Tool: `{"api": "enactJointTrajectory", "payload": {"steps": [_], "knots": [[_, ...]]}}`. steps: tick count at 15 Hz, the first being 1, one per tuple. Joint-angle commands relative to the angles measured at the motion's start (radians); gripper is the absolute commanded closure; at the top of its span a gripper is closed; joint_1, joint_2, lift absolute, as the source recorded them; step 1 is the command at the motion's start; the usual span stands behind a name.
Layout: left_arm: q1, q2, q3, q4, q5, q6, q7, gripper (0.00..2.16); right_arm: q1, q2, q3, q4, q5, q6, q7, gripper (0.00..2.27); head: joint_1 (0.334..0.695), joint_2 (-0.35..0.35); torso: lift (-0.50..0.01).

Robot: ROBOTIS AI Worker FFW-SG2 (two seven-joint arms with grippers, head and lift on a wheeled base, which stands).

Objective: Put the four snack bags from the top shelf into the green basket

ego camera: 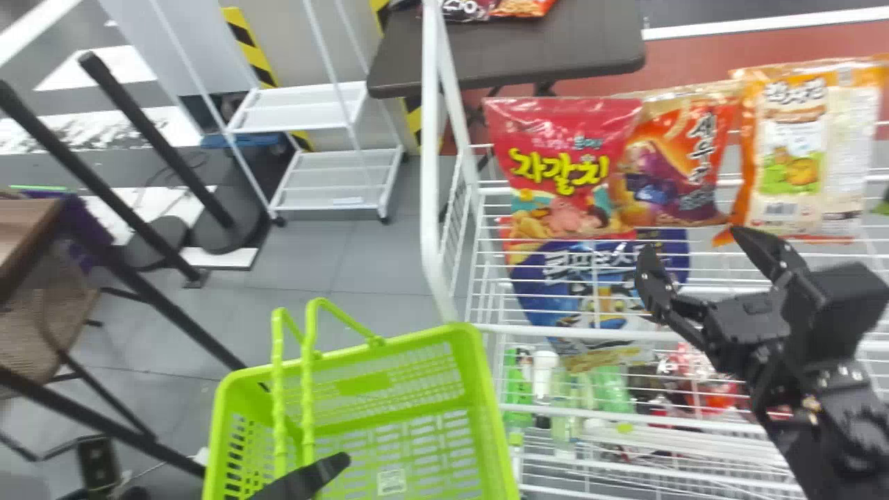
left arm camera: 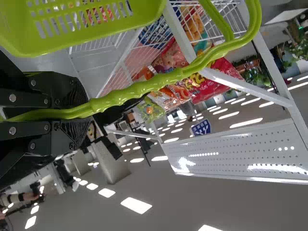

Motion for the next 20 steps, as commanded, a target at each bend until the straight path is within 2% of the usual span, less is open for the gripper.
{"api": "enactJointTrajectory", "payload": {"steps": [1,8,11,13,14,15,16,17,18,20], "knots": [[0.001,-0.003,0.001,0.004,0.004,-0.001,-0.01,2.15,-0.097,0.002,0.052,0.064,-0.008,0.029,0.0,0.1,0.695,0.335,0.0],[0.001,-0.003,0.001,0.013,0.005,-0.01,-0.01,2.15,-0.301,0.014,0.155,0.262,-0.095,0.038,0.032,0.11,0.695,0.35,0.0],[-0.001,-0.003,-0.002,0.015,0.005,-0.013,-0.01,2.15,-0.379,0.034,0.199,0.349,-0.101,0.075,0.052,0.23,0.695,0.35,0.0],[-0.001,-0.003,0.0,0.018,0.005,-0.016,-0.01,2.15,-0.396,0.041,0.221,0.362,-0.094,0.096,0.052,0.75,0.695,0.35,0.0],[-0.001,-0.003,0.003,0.019,0.005,-0.016,-0.01,2.15,-0.396,0.04,0.225,0.363,-0.091,0.096,0.052,1.12,0.695,0.35,0.0],[-0.001,-0.003,0.004,0.021,0.005,-0.016,-0.01,2.15,-0.393,0.041,0.227,0.362,-0.091,0.096,0.049,1.64,0.695,0.35,0.0],[-0.001,-0.003,0.003,0.021,0.005,-0.016,-0.01,2.15,-0.387,0.041,0.23,0.36,-0.091,0.114,0.037,2.0,0.695,0.35,0.0],[-0.001,-0.003,0.001,0.021,0.005,-0.016,-0.01,2.15,-0.385,0.041,0.233,0.357,-0.085,0.13,0.034,2.07,0.695,0.35,0.0],[-0.001,-0.003,0.0,0.022,0.005,-0.016,-0.01,2.15,-0.385,0.041,0.236,0.352,-0.075,0.142,0.026,2.23,0.695,0.35,0.0],[-0.001,-0.003,0.0,0.025,0.005,-0.016,-0.01,2.15,-0.381,0.041,0.234,0.346,-0.068,0.145,0.002,2.26,0.695,0.35,0.0]]}}
